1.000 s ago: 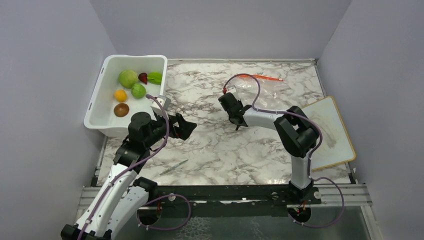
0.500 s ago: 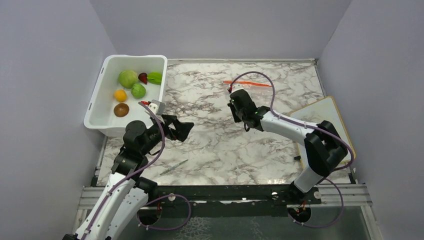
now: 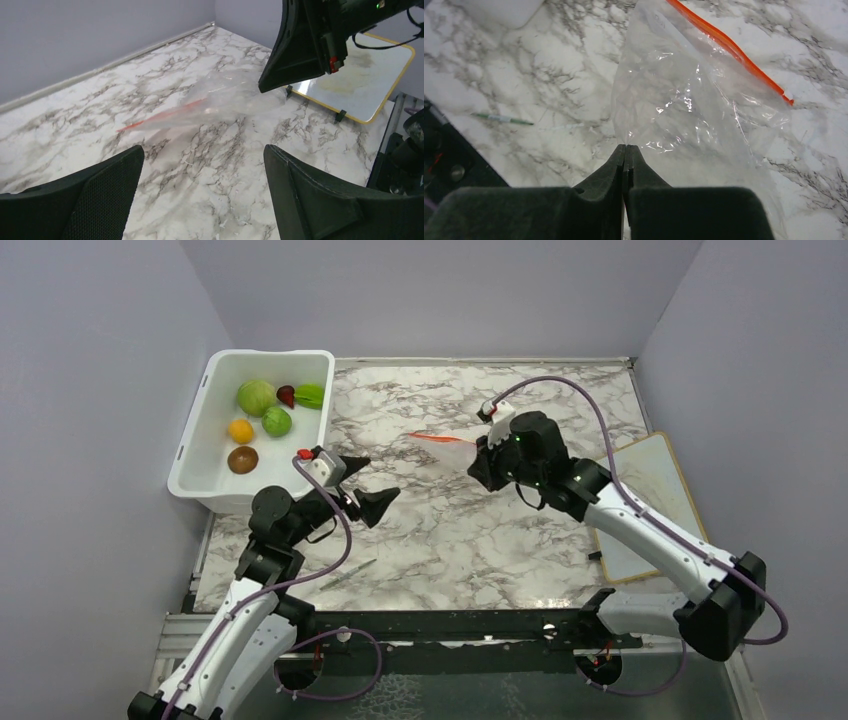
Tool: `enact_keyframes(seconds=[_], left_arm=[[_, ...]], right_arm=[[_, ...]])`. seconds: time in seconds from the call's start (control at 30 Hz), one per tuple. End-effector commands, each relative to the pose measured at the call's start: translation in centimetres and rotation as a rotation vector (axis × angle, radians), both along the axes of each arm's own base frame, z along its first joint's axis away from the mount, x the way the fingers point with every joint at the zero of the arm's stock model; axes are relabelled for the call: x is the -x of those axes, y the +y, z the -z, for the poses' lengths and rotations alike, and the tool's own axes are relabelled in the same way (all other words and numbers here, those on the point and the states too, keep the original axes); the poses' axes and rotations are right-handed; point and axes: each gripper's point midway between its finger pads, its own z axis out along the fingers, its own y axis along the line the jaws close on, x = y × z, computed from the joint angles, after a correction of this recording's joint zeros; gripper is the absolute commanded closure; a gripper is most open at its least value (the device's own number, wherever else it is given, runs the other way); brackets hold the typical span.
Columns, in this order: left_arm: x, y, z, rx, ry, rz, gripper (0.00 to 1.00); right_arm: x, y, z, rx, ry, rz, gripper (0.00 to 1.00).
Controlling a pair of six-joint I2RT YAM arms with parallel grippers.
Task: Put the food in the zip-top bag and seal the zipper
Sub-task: Pick up the zipper food storage bag at the center of the board.
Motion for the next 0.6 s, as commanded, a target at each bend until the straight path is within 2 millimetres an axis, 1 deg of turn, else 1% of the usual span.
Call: enact_keyframes(seconds=[0.0,0.03,0.17,0.23,0.3,0.43,0.5,0.57], left_arm=[[0.6,-1.6,-2.5,-0.069,-0.231,0.129,0.07],[0.4,-1.9,-2.1,-0.088,-0.231,0.148,0.07],[0.9,-3.3,-1.1,-0.140,-0.248,0.270,0.07],[1.4,-4.0,-0.6,-0.157,-0.251,0.340,0.08],[1.7,-4.3,-0.3,-0.179,-0.275,0.389,0.09],[2.4,-4.7,0.5,-0.211,-0.282,0.460,0.09],[2.6,-4.8,1.0,-0.231,-0.269,0.486,0.10],[2.7,-4.9,1.5,-0.237,-0.253,0.509,0.15]], right_arm=[[4.7,1.0,-4.0,-0.098,0.022,-0.206,0.99],[5.4,0.9,-4.7,-0.114,0.022,-0.231,0.99],[8.8,0.8,-6.8,-0.172,0.029,-0.359,0.99],[10.2,0.8,-8.3,-0.202,0.020,-0.410,0.99],[11.1,0.6,-9.5,-0.224,0.005,-0.448,0.99],[12.1,0.5,-11.3,-0.253,-0.036,-0.492,0.99],[12.3,0.5,-11.6,-0.258,-0.051,-0.509,0.99],[12.3,0.6,-11.6,-0.255,-0.058,-0.520,0.99]])
